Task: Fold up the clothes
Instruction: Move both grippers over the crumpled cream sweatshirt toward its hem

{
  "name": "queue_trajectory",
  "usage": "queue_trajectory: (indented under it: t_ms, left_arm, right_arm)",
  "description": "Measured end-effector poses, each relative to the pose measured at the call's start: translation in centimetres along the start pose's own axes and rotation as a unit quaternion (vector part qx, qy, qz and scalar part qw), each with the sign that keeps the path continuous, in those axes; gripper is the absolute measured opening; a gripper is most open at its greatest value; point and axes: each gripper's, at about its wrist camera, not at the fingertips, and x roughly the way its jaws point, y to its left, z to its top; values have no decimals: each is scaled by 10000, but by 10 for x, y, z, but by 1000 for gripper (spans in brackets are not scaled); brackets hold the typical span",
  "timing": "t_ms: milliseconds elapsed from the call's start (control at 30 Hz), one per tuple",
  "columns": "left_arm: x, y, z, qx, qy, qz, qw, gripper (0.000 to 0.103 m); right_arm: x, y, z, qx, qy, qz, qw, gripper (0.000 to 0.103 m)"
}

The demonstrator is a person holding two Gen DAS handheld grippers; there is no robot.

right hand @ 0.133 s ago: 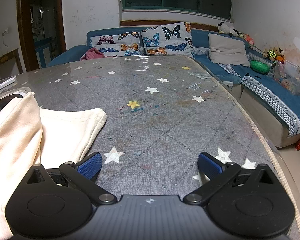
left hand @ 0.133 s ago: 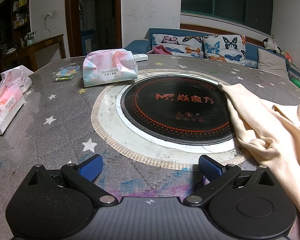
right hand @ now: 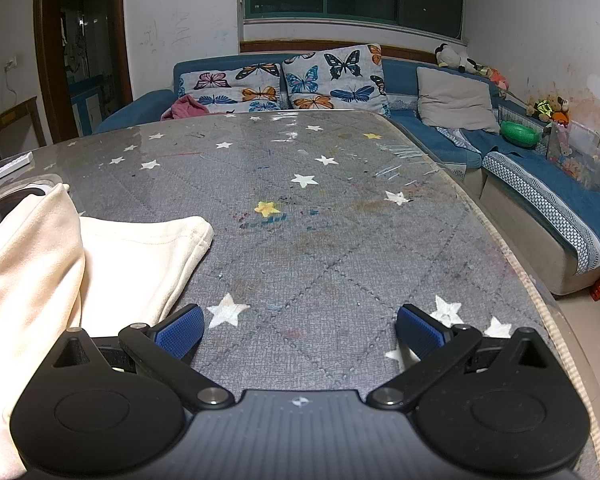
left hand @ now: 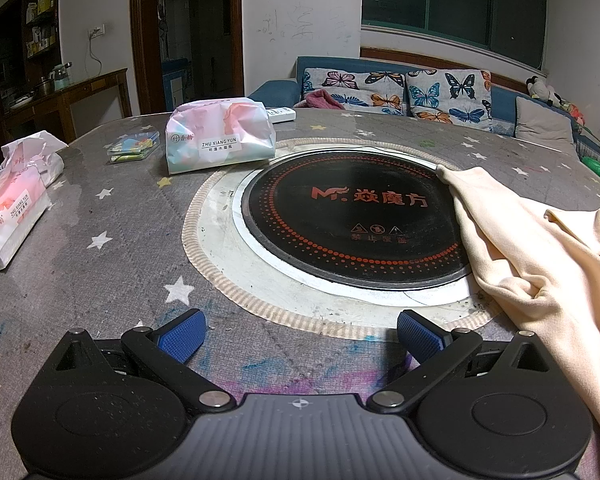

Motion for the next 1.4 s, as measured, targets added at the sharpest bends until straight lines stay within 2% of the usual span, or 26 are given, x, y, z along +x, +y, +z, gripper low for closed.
queue_trajectory:
  t_ms: [267, 533, 967, 1400]
  left_arm:
    - [-1, -1, 0, 32, -4, 8, 10000, 103]
    - [-8, -7, 0, 2, 97, -3, 10000, 103]
    - [-44, -41, -12, 98, 103, -428, 9990, 103]
    - [-73, -71, -24, 322, 109, -706, 9969, 103]
  right_arm:
    - [-7, 2, -2, 30, 41, -134, 9999, 103]
    - [-46, 17, -13, -145, -44, -95, 9998, 103]
    - [-102, 57, -36, -395, -295, 226, 9985, 103]
    - [-132, 81, -61, -418, -166, 607, 9971, 103]
